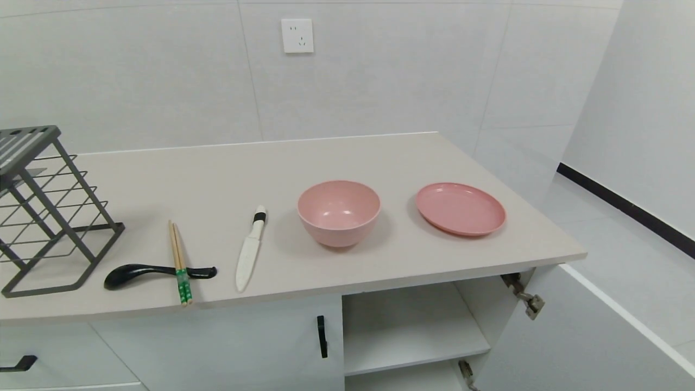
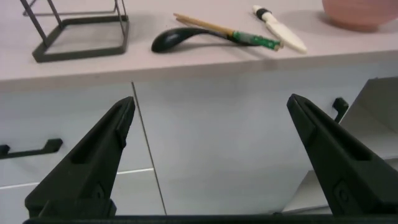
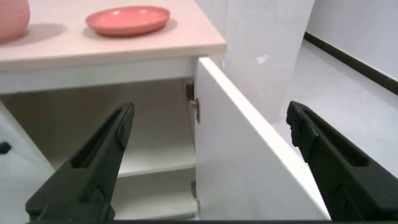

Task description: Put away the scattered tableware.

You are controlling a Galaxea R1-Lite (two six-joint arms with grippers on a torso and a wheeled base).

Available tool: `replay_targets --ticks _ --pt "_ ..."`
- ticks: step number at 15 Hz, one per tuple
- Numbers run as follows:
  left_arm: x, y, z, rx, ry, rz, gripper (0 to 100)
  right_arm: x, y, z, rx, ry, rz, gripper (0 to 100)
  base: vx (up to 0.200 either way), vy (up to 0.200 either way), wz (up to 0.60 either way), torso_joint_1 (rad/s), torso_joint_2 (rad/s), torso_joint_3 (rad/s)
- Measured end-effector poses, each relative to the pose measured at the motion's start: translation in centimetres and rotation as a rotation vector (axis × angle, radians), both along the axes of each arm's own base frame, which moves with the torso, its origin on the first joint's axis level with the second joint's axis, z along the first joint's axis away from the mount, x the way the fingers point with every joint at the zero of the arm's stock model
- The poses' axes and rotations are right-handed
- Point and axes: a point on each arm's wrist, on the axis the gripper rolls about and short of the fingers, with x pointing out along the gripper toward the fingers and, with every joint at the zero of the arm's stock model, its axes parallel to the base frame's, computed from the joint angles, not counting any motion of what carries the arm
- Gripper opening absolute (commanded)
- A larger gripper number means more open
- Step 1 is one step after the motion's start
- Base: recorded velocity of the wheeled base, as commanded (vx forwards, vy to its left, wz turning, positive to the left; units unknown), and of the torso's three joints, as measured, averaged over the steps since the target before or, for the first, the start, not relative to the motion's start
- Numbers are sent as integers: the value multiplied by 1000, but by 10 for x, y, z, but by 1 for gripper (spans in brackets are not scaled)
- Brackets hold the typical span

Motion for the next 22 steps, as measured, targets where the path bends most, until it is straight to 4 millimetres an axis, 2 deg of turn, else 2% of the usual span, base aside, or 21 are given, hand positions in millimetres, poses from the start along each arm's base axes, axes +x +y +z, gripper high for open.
replay_targets --ticks 16,22 --pt "0 0 0 -2 0 0 100 0 0 0 0 -1 0 100 0 0 0 284 -544 -263" --pt "0 0 0 0 0 -3 100 0 0 0 0 -1 5 100 0 0 0 44 -84 -39"
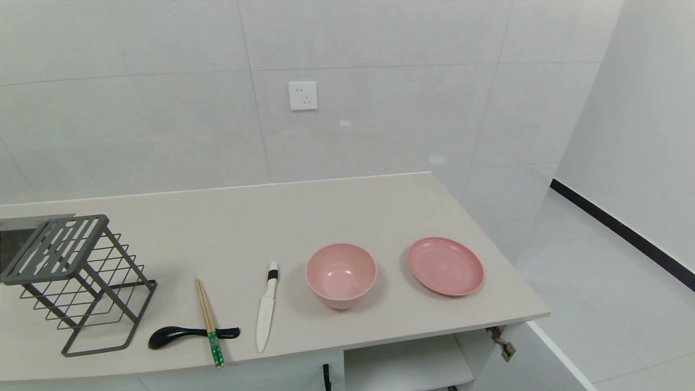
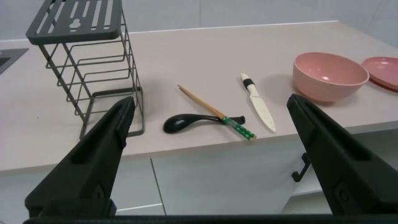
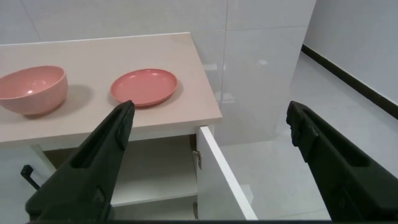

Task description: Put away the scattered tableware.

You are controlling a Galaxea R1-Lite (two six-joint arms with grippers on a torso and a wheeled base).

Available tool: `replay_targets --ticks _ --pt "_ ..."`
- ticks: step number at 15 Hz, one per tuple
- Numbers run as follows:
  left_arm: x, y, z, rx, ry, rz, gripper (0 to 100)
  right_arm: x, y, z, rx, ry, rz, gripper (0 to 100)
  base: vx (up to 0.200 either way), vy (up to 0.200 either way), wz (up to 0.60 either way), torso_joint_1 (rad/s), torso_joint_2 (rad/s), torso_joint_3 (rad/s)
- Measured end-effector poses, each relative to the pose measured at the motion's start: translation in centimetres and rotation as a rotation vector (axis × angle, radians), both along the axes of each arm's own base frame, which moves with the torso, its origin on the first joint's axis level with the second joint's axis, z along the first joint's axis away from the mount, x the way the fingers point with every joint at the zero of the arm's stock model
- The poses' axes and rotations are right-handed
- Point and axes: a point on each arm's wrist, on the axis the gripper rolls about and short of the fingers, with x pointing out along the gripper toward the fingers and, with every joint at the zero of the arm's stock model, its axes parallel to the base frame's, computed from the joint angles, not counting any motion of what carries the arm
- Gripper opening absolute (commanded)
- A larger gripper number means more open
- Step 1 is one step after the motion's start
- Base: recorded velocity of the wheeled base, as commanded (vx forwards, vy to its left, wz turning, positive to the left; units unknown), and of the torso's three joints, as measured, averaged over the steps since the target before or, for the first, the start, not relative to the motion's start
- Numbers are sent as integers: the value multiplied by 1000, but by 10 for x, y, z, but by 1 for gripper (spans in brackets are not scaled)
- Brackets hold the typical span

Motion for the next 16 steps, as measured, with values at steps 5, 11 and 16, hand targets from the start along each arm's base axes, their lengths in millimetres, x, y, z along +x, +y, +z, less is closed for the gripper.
replay_targets --ticks 5,11,16 --pt "0 0 0 -1 0 -1 100 0 0 0 1 -1 -1 100 0 0 0 0 0 0" --pt "0 0 0 1 0 -2 100 -5 1 34 -18 -183 54 100 0 0 0 0 0 0" --pt "0 0 0 6 1 0 100 17 3 70 5 54 268 100 0 0 0 0 0 0"
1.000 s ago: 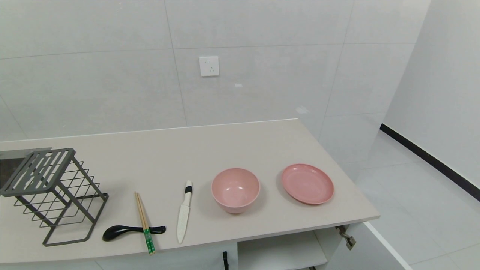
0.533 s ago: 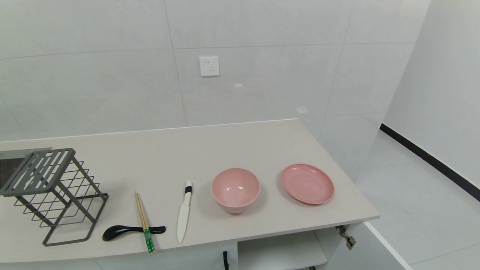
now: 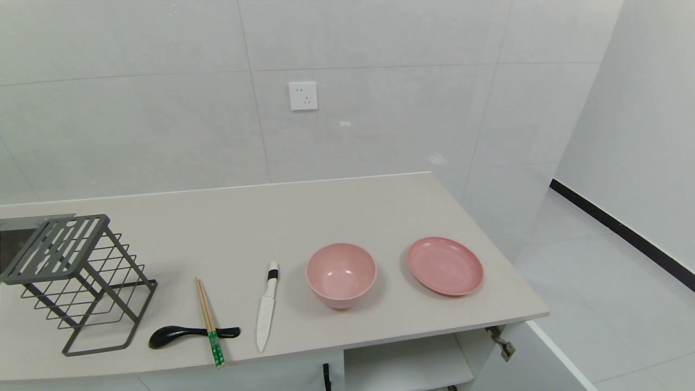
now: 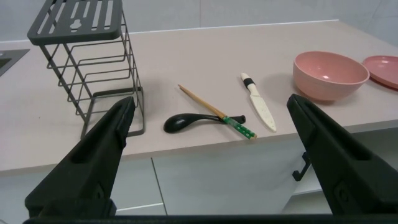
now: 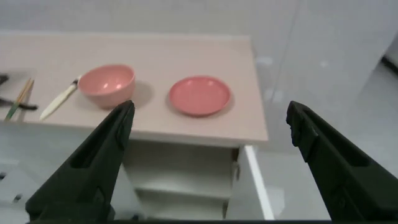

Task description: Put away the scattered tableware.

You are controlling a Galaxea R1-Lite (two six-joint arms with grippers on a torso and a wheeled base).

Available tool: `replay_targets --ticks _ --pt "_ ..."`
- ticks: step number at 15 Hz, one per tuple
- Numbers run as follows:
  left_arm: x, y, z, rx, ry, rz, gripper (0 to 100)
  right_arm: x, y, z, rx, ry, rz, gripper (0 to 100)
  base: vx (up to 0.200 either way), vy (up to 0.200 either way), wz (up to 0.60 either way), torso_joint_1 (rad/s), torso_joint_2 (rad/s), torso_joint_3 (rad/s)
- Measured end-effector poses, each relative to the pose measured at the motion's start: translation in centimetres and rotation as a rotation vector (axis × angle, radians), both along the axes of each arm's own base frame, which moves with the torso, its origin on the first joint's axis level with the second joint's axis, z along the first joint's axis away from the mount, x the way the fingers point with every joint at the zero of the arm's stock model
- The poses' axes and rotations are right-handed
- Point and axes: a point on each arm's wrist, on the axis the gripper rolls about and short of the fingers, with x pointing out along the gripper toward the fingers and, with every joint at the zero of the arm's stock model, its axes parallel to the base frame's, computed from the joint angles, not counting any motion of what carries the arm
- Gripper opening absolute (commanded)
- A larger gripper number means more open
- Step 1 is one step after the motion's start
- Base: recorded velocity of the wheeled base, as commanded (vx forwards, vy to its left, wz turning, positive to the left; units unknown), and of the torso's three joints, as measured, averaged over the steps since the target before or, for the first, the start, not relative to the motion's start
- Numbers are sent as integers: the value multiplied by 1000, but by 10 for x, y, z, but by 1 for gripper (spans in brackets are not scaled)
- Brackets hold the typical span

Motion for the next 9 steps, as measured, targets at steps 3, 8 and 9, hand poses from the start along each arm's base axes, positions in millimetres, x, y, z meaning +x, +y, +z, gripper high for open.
replay_targets --ticks 3,8,9 --pt "0 0 0 1 0 1 100 33 5 7 -12 172 86 100 0 0 0 0 0 0" --pt "0 0 0 2 0 3 100 85 12 5 -44 308 103 100 0 0 0 0 0 0" --pt "0 0 0 2 0 3 100 94 13 3 -56 338 104 100 0 0 0 0 0 0"
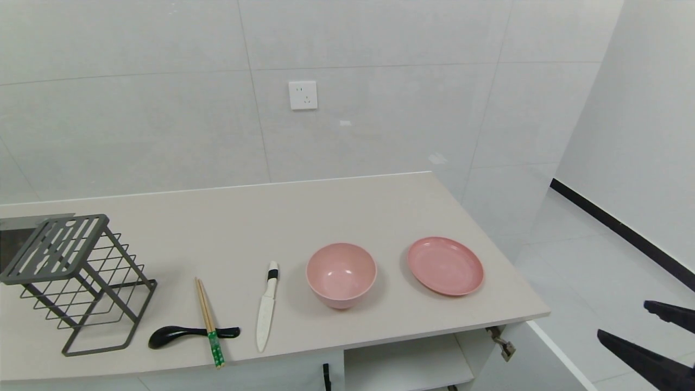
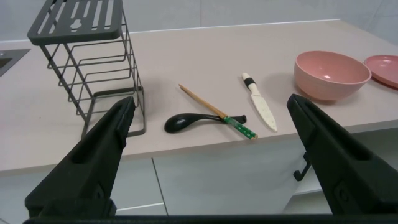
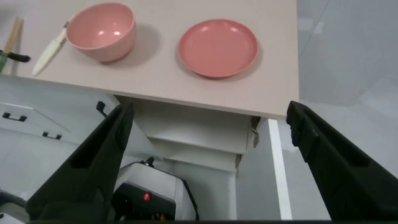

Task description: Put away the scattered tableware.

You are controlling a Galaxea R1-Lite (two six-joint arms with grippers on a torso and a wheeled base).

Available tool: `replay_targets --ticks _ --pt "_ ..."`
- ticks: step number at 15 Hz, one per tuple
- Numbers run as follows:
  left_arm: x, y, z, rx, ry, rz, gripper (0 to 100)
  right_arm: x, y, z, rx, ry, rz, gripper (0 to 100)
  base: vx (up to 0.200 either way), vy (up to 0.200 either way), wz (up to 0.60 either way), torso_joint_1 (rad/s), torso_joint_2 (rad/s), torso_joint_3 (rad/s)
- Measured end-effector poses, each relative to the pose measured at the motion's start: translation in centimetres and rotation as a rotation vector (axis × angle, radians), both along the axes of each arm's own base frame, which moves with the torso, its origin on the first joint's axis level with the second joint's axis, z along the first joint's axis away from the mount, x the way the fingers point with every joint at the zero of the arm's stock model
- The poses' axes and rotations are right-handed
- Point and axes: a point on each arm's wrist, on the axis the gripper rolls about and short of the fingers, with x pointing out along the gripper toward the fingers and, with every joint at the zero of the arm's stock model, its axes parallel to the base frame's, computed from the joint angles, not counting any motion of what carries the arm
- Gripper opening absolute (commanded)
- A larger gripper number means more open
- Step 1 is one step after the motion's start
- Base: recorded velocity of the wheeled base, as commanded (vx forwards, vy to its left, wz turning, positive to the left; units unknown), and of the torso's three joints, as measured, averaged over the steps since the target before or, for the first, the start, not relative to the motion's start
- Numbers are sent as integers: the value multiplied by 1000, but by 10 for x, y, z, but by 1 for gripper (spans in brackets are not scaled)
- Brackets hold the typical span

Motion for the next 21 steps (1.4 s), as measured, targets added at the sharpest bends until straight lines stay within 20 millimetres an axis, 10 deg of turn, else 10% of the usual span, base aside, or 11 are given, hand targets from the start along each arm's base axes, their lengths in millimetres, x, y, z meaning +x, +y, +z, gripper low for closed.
replay_targets --ticks 21 --pt "0 0 0 -1 0 0 100 142 3 -43 -44 98 -40 100 0 0 0 0 0 0"
